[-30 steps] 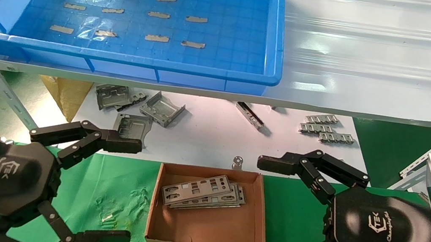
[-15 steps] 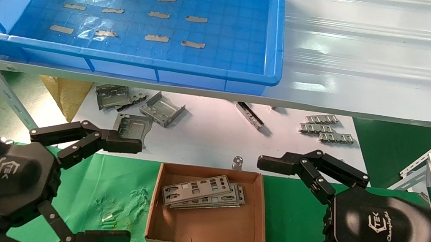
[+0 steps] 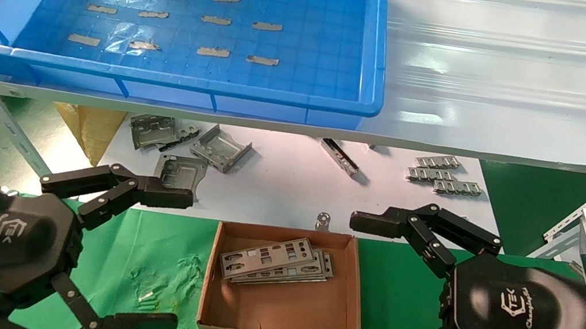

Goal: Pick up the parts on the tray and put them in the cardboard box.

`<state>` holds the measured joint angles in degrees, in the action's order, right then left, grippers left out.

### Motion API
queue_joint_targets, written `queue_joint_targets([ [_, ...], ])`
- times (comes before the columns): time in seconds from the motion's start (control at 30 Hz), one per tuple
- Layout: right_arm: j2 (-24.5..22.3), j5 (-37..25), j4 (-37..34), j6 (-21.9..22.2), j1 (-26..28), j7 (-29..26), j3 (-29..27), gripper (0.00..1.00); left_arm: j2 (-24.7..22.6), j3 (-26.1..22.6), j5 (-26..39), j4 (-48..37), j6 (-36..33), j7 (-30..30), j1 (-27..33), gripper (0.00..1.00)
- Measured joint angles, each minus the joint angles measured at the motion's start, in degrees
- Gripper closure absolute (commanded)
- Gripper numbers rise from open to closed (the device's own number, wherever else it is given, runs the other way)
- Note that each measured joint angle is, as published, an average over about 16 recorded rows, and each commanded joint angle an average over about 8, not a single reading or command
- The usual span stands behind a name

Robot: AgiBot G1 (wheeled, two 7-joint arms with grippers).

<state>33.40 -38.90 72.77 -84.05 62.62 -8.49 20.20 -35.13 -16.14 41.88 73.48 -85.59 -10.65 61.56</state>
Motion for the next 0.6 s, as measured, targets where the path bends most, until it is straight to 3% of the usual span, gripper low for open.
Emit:
queue_joint_targets([
  [0.6,0.0,0.0,0.0,0.0,0.0,0.0,0.0,0.0,0.0,0.0,0.0,0.0,0.0,0.0,0.0,0.0],
])
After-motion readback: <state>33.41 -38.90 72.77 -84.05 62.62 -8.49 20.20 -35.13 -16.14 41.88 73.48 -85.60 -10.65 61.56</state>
